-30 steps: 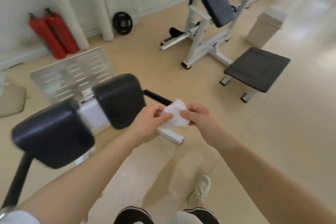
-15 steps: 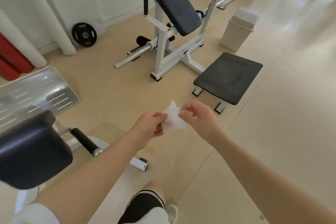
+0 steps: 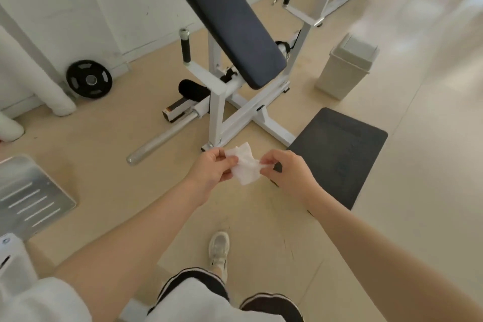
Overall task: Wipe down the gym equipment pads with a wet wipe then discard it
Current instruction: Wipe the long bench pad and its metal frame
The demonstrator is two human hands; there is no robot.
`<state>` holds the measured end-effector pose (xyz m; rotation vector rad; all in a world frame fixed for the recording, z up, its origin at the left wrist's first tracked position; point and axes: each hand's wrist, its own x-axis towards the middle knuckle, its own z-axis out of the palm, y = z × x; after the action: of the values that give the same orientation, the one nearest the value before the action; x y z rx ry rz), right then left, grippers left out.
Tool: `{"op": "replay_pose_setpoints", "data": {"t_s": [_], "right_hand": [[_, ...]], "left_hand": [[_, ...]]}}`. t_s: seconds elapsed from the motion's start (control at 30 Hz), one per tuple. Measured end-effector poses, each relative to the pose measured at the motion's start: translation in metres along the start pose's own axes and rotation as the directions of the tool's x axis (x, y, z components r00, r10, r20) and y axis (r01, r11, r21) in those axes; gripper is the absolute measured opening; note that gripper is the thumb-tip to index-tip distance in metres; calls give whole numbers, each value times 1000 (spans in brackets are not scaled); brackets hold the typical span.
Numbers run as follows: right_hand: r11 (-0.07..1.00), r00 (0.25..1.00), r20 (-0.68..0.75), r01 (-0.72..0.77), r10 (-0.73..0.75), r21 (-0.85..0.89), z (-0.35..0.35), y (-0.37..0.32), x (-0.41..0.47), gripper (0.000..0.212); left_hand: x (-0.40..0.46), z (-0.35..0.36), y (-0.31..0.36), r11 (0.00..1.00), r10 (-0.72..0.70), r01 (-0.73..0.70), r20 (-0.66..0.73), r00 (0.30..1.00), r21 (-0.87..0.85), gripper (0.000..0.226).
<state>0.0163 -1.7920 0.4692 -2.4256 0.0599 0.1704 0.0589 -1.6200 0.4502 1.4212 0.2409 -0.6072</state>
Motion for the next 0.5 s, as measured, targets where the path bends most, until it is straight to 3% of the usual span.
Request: {"op": "replay_pose_setpoints", "data": {"t_s": [0.07,0.13,0.2,0.27,0.37,0.5], "right_hand": [[998,997,-59,-39,42,50,-25,1,47,7],[962,977,-115,-151,181,227,-48,6,87,10],[850,939,-125,-228,321,475,-66,17,124,12],[769,914,-125,-244,387,591,-79,29,165,13],[736,891,-100,-298,444,608,-97,51,231,18],[496,936,60,-237,346,835,-125,81,336,15]], "left_hand": [[41,9,35,999,19,-20,24,1000,40,8],[81,18,65,998,19,-19,-3,1000,53,10],[119,27,88,997,21,-18,-27,999,81,11],[159,38,109,989,38,-35,-20,999,145,10],[222,56,136,966,83,-76,-19,996,248,4],[319,77,171,918,133,-110,-34,991,382,11]]}}
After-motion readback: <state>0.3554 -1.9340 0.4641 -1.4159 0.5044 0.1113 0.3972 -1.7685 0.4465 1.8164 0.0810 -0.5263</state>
